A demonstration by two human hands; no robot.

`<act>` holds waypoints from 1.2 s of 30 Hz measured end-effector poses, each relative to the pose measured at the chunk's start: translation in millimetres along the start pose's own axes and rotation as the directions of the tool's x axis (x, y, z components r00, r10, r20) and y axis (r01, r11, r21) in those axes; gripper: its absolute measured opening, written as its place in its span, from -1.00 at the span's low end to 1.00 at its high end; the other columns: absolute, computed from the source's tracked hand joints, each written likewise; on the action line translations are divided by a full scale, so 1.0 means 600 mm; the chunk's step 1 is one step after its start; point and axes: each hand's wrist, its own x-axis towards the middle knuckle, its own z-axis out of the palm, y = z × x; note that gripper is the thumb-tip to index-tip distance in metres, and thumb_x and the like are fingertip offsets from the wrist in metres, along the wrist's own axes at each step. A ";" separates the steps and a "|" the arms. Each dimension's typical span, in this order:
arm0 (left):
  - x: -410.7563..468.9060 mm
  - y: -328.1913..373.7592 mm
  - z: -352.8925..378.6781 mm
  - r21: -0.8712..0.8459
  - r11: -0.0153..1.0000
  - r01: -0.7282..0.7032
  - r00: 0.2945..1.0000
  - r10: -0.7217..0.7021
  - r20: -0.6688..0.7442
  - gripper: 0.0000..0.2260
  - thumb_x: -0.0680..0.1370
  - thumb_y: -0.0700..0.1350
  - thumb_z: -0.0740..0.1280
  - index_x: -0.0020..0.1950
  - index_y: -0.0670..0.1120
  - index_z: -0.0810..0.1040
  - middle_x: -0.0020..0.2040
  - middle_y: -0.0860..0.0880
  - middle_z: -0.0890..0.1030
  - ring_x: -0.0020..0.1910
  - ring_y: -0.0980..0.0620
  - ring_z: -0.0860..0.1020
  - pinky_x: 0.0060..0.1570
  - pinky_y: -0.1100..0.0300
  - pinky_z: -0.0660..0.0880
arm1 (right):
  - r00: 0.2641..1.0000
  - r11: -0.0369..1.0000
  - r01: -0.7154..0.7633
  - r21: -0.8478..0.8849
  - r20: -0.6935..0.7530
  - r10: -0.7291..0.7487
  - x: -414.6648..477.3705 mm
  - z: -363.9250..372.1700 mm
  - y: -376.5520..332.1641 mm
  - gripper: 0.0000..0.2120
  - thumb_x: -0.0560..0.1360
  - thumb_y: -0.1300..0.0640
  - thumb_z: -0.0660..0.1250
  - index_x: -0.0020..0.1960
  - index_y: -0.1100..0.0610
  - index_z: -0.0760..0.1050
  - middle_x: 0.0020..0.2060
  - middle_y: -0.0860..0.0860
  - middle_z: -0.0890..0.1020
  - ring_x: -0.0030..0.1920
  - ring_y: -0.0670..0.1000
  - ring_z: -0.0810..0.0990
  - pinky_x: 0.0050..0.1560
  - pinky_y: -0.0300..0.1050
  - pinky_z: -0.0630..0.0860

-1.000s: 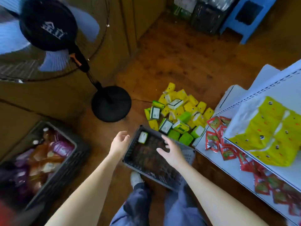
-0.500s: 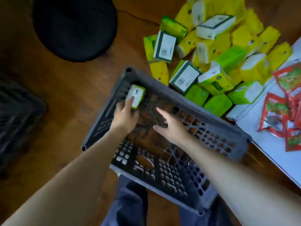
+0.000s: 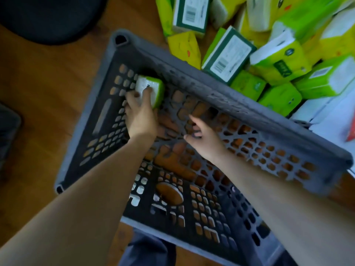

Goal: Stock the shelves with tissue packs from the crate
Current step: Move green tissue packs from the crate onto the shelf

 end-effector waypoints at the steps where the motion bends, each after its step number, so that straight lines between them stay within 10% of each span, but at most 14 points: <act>1: 0.000 -0.001 -0.002 -0.037 0.999 0.018 1.000 -0.018 0.005 -0.52 0.55 -0.29 0.22 0.42 0.01 0.22 0.44 -0.24 0.09 0.25 -0.34 0.30 0.09 -0.13 0.39 | 1.000 1.000 0.002 -0.006 -0.001 -0.002 -0.003 0.000 -0.005 -0.42 0.55 0.06 0.26 0.49 -0.09 0.09 0.40 0.08 0.33 0.33 0.05 0.40 0.07 -0.11 0.47; 8: -0.043 -0.006 -0.047 -0.340 0.938 0.069 0.991 -0.027 0.128 -0.56 0.62 -0.16 0.15 0.49 0.03 0.18 0.49 -0.15 0.13 0.34 -0.19 0.34 0.14 -0.02 0.42 | 1.000 0.999 -0.020 0.050 -0.002 0.020 -0.039 -0.009 -0.042 -0.40 0.55 0.05 0.27 0.50 -0.06 0.08 0.45 0.06 0.25 0.34 0.10 0.38 0.16 -0.09 0.41; 17: -0.200 0.017 -0.147 -0.702 0.577 0.418 0.902 -0.173 0.395 -0.59 0.66 -0.12 0.06 0.50 0.12 0.16 0.30 -0.04 0.47 0.16 -0.03 0.51 0.21 -0.07 0.47 | 0.982 0.849 -0.151 0.506 -0.026 0.189 -0.214 -0.027 -0.106 -0.31 0.47 0.00 0.37 0.49 -0.12 0.09 0.49 -0.07 0.17 0.46 0.02 0.18 0.42 0.11 0.21; 20: -0.255 0.055 -0.216 -0.757 0.478 0.446 0.892 -0.173 0.417 -0.58 0.66 -0.17 0.04 0.51 0.06 0.11 0.16 0.00 0.51 -0.01 0.02 0.52 -0.15 0.17 0.56 | 0.976 0.772 -0.125 0.623 -0.063 0.209 -0.297 -0.040 -0.155 -0.37 0.48 0.06 0.37 0.46 -0.16 0.16 0.41 -0.10 0.28 0.37 0.04 0.34 0.24 0.06 0.39; 28: -0.397 0.136 -0.479 -0.736 0.643 0.213 0.948 0.046 0.314 -0.54 0.63 -0.06 0.14 0.52 0.06 0.13 -0.21 0.07 0.51 -0.14 -0.10 0.56 -0.04 -0.08 0.54 | 0.953 0.690 0.088 0.718 -0.263 0.153 -0.558 -0.143 -0.336 -0.63 0.55 0.20 0.27 0.33 0.00 0.37 0.19 -0.04 0.45 0.15 0.06 0.51 0.07 0.06 0.49; 36: -0.526 0.269 -0.792 -0.887 0.449 0.105 0.960 0.188 0.209 -0.54 0.64 0.00 0.12 0.51 0.22 0.05 0.33 0.04 0.41 0.12 -0.06 0.52 0.17 -0.10 0.47 | 0.836 0.747 0.462 0.478 -0.517 -0.186 -0.834 -0.252 -0.538 -0.56 0.55 0.27 0.23 0.39 0.03 0.32 0.41 0.02 0.34 0.40 0.04 0.32 0.39 -0.05 0.27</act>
